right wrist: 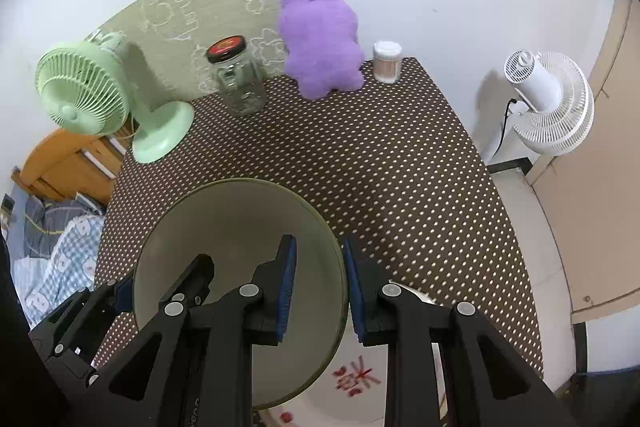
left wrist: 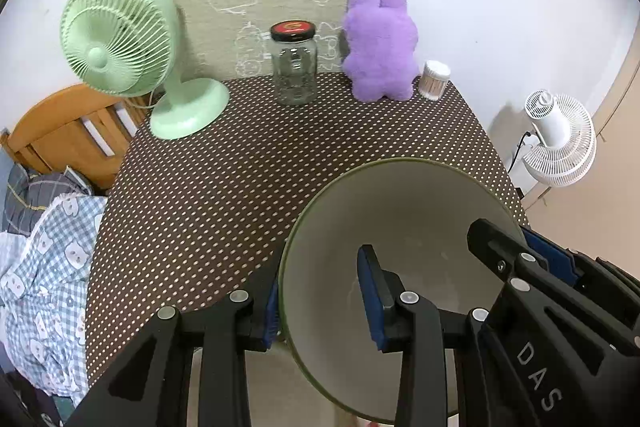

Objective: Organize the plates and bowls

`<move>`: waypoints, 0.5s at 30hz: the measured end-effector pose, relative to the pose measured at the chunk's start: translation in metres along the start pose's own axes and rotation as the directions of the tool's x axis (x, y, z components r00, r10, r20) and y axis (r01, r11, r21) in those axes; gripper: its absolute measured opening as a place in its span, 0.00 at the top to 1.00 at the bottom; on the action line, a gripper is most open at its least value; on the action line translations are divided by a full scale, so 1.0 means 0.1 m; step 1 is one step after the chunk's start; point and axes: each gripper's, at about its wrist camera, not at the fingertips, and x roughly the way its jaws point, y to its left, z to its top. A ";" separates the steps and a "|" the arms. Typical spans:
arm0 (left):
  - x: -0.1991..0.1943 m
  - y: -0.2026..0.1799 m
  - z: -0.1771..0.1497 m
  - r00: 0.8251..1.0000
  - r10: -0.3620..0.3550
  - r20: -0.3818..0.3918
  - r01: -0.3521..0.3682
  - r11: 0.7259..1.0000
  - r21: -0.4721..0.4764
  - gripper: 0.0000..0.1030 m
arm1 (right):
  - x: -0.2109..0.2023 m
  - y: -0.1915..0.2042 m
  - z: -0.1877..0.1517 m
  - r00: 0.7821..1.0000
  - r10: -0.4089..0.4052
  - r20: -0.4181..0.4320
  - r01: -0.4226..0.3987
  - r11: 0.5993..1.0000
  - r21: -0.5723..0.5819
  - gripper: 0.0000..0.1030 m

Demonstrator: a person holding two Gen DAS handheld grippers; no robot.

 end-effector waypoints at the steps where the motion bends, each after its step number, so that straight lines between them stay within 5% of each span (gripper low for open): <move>1: -0.02 0.04 -0.03 1.000 0.000 0.001 0.000 1.000 0.001 0.67 | -0.02 0.05 -0.03 1.000 -0.001 -0.001 0.001 1.000 -0.002 0.73; 15: -0.20 0.58 -0.42 1.000 0.000 -0.014 0.000 1.000 -0.001 0.67 | -0.17 0.62 -0.45 1.000 -0.005 -0.017 0.005 1.000 -0.012 0.73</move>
